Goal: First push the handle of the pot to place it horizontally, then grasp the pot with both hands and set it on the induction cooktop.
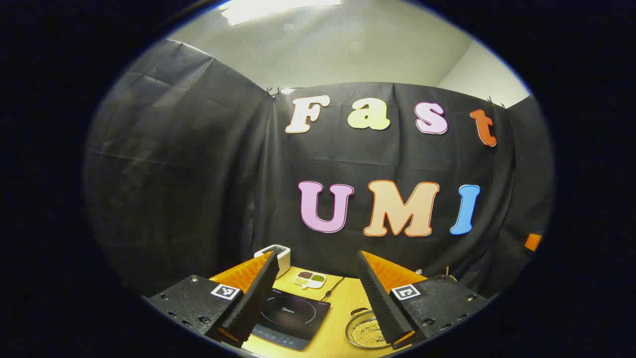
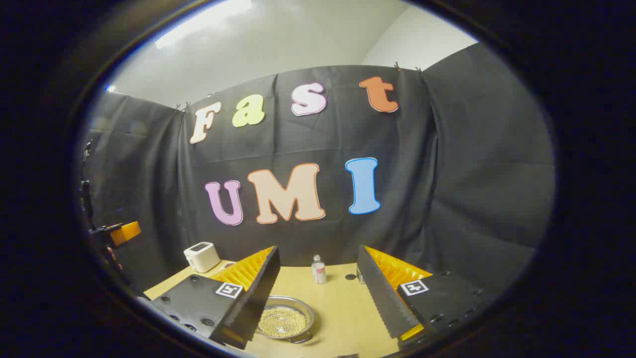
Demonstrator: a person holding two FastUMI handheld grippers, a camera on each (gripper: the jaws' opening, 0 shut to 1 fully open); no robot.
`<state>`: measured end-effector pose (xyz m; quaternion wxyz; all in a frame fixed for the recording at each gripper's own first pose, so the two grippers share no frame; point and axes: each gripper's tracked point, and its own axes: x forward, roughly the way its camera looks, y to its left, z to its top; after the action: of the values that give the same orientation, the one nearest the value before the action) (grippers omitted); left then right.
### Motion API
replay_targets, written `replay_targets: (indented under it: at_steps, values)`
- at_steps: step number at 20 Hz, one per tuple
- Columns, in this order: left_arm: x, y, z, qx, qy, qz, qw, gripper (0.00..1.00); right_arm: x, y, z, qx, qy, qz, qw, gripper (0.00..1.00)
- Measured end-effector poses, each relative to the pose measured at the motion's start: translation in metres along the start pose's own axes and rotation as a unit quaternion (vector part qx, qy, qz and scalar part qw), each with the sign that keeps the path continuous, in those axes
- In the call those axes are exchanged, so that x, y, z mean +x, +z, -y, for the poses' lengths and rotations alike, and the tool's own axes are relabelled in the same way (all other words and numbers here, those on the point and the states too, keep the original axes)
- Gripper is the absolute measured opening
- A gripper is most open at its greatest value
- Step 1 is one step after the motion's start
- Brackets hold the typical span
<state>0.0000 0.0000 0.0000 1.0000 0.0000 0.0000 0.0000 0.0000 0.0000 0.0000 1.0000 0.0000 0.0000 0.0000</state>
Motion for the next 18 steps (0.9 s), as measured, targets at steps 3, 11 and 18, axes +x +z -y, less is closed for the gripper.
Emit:
replay_targets:
  at_steps: [3,11,18]
  values:
    - [-0.003,-0.003,0.002,0.002,0.0,-0.005,1.0,0.92,-0.001,-0.003,0.001,0.008,0.003,-0.003,1.0,0.93]
    - [-0.004,-0.003,0.0,0.013,0.0,-0.007,1.0,0.92,-0.012,0.0,0.005,0.012,-0.006,0.001,1.0,0.93]
    - [-0.002,-0.006,0.001,0.018,-0.006,-0.01,1.0,0.92,-0.017,0.006,0.004,0.001,-0.013,0.007,1.0,0.93]
